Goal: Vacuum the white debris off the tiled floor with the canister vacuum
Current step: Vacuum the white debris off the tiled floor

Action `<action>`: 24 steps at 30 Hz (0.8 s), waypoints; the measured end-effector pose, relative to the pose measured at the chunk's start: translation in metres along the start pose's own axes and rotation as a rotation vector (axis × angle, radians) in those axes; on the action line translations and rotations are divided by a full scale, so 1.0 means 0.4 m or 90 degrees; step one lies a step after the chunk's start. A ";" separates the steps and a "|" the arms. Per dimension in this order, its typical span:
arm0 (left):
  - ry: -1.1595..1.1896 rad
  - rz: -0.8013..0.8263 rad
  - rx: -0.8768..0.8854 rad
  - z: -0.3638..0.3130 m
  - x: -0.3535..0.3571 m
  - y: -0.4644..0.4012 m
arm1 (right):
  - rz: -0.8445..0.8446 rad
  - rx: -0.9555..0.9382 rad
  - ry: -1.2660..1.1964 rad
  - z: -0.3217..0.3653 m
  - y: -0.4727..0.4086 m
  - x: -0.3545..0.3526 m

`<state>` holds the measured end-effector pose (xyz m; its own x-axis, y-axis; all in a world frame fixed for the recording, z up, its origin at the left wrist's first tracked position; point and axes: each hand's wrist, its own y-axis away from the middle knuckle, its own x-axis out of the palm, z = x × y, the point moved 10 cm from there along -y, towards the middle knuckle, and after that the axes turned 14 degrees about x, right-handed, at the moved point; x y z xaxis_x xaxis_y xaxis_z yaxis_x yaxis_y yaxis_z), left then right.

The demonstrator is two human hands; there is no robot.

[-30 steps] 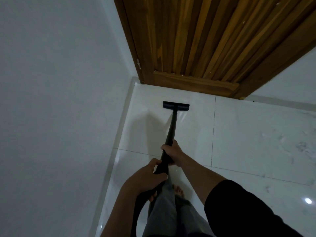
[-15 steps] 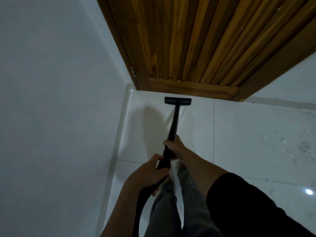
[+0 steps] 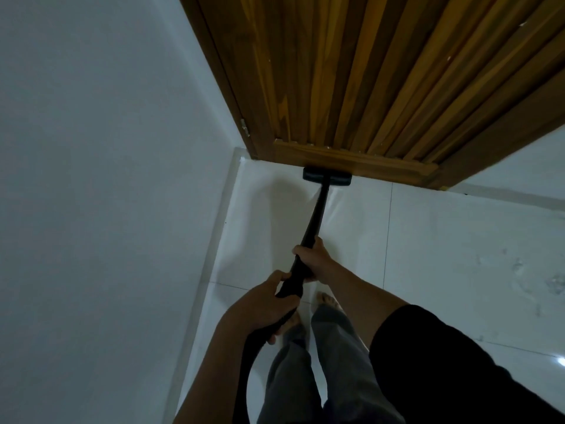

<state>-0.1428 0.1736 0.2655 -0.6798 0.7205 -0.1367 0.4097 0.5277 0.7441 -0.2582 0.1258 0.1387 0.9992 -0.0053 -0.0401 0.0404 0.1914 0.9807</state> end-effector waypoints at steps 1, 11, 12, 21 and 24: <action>0.003 -0.004 -0.003 -0.002 0.003 0.004 | 0.003 0.003 0.001 -0.002 0.003 -0.001; -0.013 -0.028 -0.040 0.013 0.038 0.122 | 0.030 0.025 0.034 -0.094 0.058 0.037; -0.020 -0.028 -0.043 0.017 0.043 0.139 | 0.035 0.026 0.032 -0.108 0.068 0.044; -0.092 -0.026 -0.034 0.094 0.121 0.315 | 0.086 0.015 0.002 -0.301 0.166 0.137; -0.113 -0.025 -0.047 0.146 0.152 0.386 | 0.099 0.023 -0.005 -0.393 0.204 0.178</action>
<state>-0.0852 0.3250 0.3340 -0.5742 0.7712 -0.2748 0.3341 0.5271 0.7814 -0.1841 0.2954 0.1855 0.9933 0.0140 0.1144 -0.1152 0.1548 0.9812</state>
